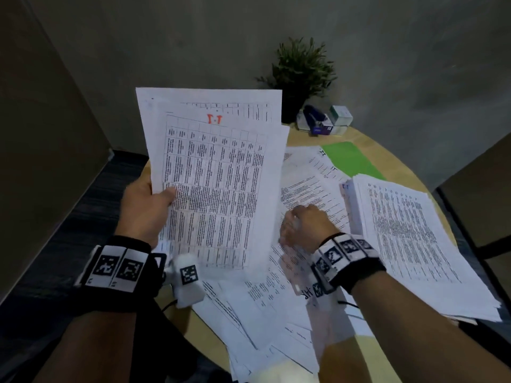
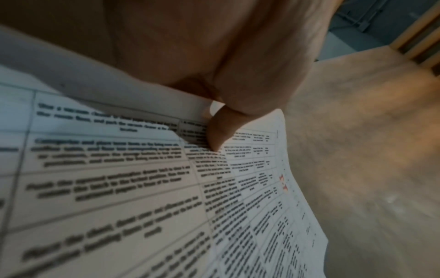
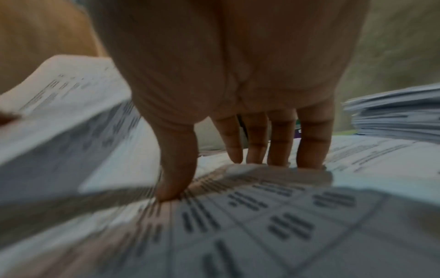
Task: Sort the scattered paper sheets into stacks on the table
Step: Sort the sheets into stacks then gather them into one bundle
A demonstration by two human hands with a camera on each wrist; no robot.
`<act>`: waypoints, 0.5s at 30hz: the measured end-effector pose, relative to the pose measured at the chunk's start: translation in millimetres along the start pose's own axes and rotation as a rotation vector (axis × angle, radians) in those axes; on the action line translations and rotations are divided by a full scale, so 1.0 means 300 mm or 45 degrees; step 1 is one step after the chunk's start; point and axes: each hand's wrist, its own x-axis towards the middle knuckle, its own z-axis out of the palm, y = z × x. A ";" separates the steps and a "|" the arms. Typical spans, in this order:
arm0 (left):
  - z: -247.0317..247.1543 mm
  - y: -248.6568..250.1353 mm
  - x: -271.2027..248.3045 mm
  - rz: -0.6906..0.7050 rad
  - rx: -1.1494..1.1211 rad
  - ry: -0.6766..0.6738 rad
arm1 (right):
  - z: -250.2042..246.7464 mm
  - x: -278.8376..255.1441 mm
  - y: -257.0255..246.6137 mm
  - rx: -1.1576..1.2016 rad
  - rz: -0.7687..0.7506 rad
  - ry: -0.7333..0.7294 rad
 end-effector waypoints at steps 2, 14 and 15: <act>-0.001 0.004 -0.007 0.016 0.031 -0.006 | 0.033 0.004 -0.015 0.043 0.009 0.083; 0.028 0.040 -0.039 0.039 -0.115 -0.122 | -0.139 -0.051 0.133 0.835 -0.043 0.548; 0.036 0.042 -0.044 0.042 -0.120 -0.161 | -0.168 -0.064 0.140 0.969 -0.061 0.608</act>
